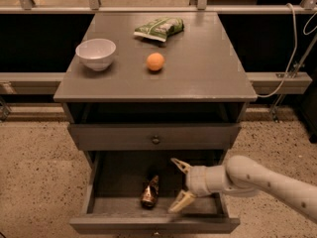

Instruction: Pick orange can from middle drawer and place on counter

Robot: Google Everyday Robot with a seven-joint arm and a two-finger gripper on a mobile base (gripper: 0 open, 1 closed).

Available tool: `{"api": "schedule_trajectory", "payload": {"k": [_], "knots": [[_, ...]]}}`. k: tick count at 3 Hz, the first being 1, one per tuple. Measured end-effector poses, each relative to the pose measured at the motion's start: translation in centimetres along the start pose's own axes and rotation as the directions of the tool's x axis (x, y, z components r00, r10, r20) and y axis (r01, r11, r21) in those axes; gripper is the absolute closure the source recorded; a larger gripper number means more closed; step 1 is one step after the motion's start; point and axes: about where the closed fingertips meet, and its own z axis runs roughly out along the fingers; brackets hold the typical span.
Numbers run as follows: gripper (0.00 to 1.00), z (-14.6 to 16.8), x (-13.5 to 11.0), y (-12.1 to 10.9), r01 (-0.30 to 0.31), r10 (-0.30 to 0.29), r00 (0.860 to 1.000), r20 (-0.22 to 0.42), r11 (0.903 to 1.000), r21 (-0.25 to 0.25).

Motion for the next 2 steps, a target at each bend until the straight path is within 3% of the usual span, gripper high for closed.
{"api": "schedule_trajectory", "payload": {"k": [1,2], "knots": [[0.0,4.3,0.4,-0.5,-0.044,0.044,0.998,0.051,0.999,-0.014],[0.0,7.3,0.0,-1.2,-0.049,0.05,0.995,0.082,0.9986,-0.02]]}}
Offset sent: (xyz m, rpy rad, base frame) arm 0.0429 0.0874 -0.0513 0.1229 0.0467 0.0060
